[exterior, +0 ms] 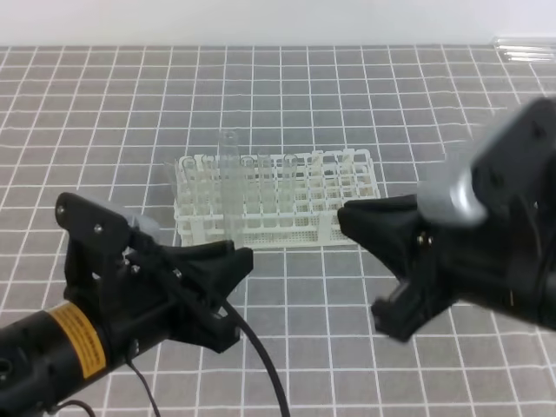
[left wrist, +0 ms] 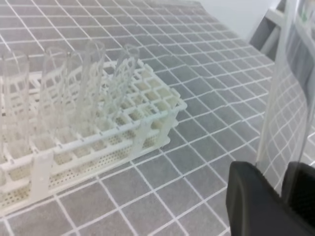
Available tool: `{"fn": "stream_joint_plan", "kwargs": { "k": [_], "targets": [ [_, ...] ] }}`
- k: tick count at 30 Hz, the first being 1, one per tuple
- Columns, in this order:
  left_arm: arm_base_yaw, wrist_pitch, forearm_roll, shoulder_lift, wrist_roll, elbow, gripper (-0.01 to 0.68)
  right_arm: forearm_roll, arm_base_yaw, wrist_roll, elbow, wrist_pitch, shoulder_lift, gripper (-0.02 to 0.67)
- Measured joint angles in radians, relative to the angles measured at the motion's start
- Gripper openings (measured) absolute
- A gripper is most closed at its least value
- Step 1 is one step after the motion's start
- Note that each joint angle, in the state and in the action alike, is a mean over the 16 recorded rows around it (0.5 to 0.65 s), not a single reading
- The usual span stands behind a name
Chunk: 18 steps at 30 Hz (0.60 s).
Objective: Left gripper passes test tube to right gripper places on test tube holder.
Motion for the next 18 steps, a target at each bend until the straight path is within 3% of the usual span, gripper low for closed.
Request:
{"fn": "stream_joint_plan", "kwargs": {
  "k": [10, 18],
  "targets": [
    [0.005, -0.009, 0.042, 0.021, 0.010, -0.001, 0.045, -0.016, 0.173, -0.168, 0.228, -0.544, -0.056, -0.013],
    [0.005, -0.010, 0.088, 0.020, 0.013, 0.000, 0.045, -0.018, 0.229, -0.142, 0.303, -0.747, -0.058, -0.004]
  ]
}}
